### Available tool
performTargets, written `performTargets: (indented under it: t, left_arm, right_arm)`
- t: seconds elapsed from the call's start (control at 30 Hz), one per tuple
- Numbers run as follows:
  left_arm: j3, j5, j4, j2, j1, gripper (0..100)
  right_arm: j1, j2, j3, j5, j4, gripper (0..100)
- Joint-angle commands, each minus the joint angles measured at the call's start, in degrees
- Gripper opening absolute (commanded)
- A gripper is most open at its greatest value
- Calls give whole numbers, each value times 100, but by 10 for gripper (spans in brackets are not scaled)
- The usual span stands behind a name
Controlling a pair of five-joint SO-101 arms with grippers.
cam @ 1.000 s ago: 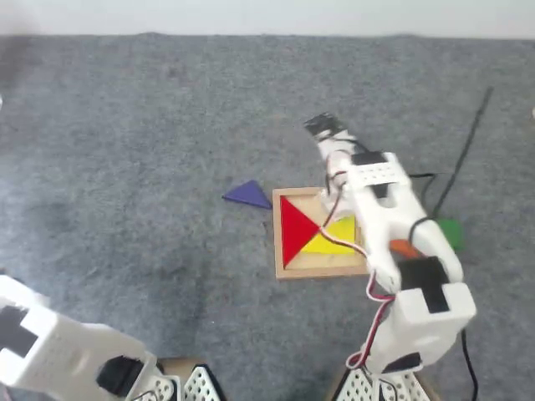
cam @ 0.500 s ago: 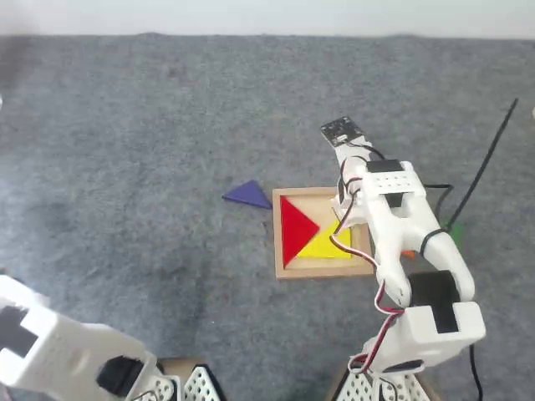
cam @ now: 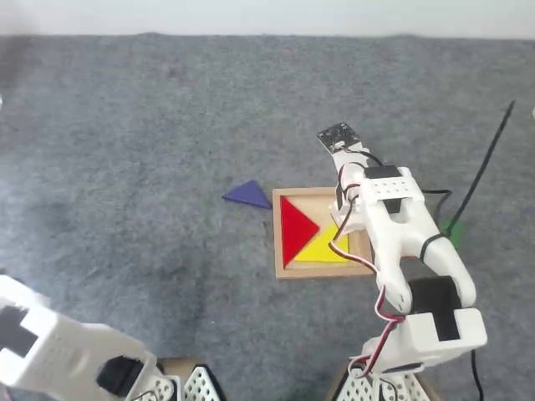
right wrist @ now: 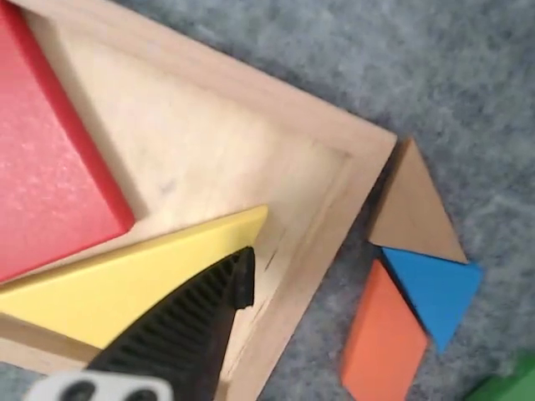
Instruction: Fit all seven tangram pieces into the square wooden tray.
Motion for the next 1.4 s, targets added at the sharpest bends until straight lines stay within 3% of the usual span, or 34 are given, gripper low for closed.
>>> performTargets:
  t: [0.0, 0.43, 0.77, 1.0, 1.37]
  left_arm:
    - [48, 9, -9, 9, 220, 235]
    - [48, 9, 0, 9, 220, 235]
    - [48, 9, 9, 9, 220, 235]
    - [48, 9, 9, 9, 220, 235]
    - [48, 9, 0, 9, 229, 235]
  right_arm:
    - [-198, -127, 79, -114, 189, 563]
    - [-286, -1358, 44, -369, -40, 563]
    - [-1174, -620, -18, -360, -312, 563]
    - [-901, 198, -343, -360, -382, 563]
    - [101, -356, -316, -44, 224, 563]
